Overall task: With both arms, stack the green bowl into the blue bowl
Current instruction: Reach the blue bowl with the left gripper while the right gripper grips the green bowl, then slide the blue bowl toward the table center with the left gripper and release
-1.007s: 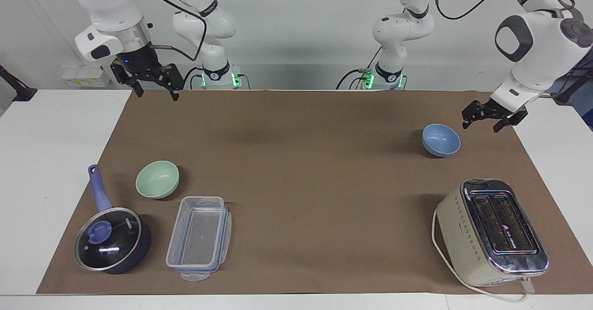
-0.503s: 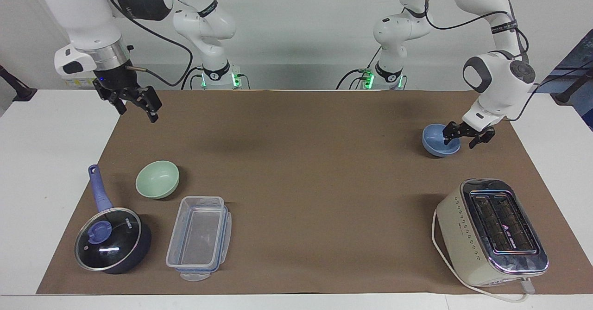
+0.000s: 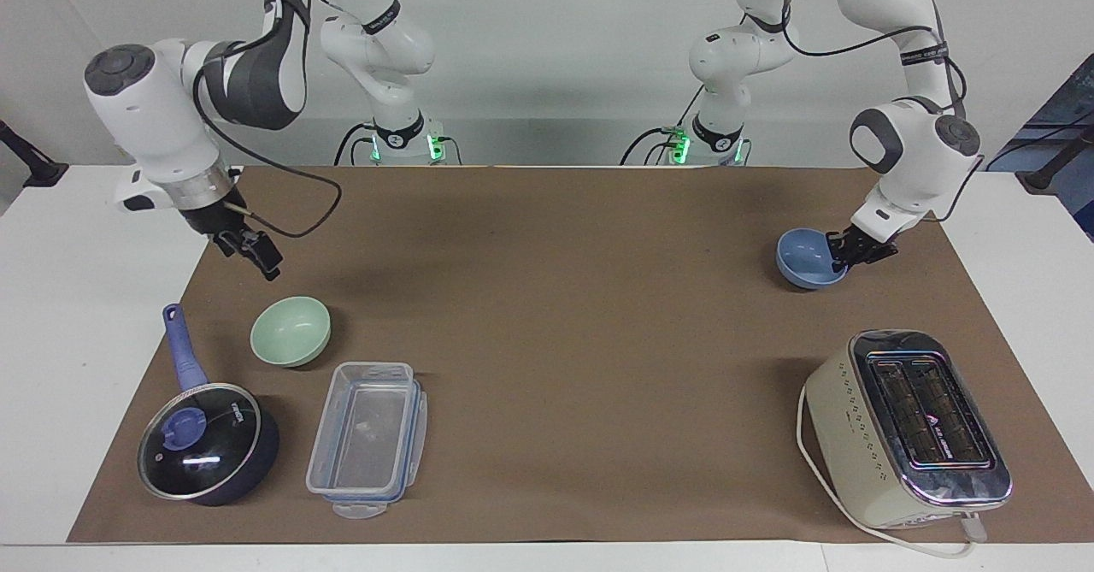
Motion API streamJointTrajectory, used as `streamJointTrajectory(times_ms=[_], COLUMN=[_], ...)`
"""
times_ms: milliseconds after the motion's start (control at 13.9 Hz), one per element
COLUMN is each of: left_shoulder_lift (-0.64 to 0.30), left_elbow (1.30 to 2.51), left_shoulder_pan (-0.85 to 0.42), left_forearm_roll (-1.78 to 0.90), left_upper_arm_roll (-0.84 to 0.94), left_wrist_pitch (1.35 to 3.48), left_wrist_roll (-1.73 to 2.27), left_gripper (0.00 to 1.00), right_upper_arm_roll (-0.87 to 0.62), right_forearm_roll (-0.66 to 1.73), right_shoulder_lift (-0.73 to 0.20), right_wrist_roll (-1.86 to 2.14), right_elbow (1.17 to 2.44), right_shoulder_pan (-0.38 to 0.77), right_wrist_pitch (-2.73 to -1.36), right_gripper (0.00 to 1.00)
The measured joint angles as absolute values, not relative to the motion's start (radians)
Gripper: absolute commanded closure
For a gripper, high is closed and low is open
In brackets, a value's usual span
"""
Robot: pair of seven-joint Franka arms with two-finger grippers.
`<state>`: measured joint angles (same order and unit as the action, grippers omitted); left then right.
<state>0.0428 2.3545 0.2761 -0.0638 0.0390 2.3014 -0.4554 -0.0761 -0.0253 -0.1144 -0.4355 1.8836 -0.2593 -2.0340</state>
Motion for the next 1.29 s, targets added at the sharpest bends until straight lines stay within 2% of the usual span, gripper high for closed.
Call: streamJointTrajectory(times_ms=[216,431,791,1078,1150,1222,1294], left_shoulder_lift=[0.064,0.096,0.115,0.114,0.112,0.106,0.094], left_elbow=[2.277,2.202,2.154,2.156,2.166,2.182,2.206], left_shoulder_pan=[0.275,0.211,-0.042,-0.276,-0.327,-0.381,-0.438], left_forearm_roll=[-0.065,-0.068,-0.070,-0.096,-0.106,-0.109,-0.110], left_upper_arm_roll=[0.052,0.070,0.082,0.086,0.086,0.086,0.086], left_wrist_pitch=[2.198,2.067,2.005,2.041,2.077,2.124,2.185], left_wrist_roll=[-0.429,-0.298,0.076,0.349,0.395,0.447,0.503], left_gripper=[1.00,1.00,1.00,1.00,1.00,1.00,1.00], right_upper_arm_roll=[-0.075,-0.074,-0.074,-0.074,-0.075,-0.075,-0.075], right_forearm_roll=[-0.025,-0.025,-0.025,-0.025,-0.025,-0.025,-0.025], right_shoulder_lift=[-0.177,-0.215,-0.245,-0.258,-0.258,-0.258,-0.258], right_wrist_roll=[-0.476,-0.482,-0.482,-0.481,-0.481,-0.481,-0.481], right_elbow=[1.947,1.984,2.022,2.040,2.040,2.040,2.040], right_shoulder_pan=[-0.278,-0.296,-0.321,-0.333,-0.333,-0.333,-0.333], right_wrist_pitch=[-2.168,-2.227,-2.303,-2.334,-2.334,-2.334,-2.334], right_gripper=[0.00,0.00,0.00,0.00,0.03,0.20,0.47])
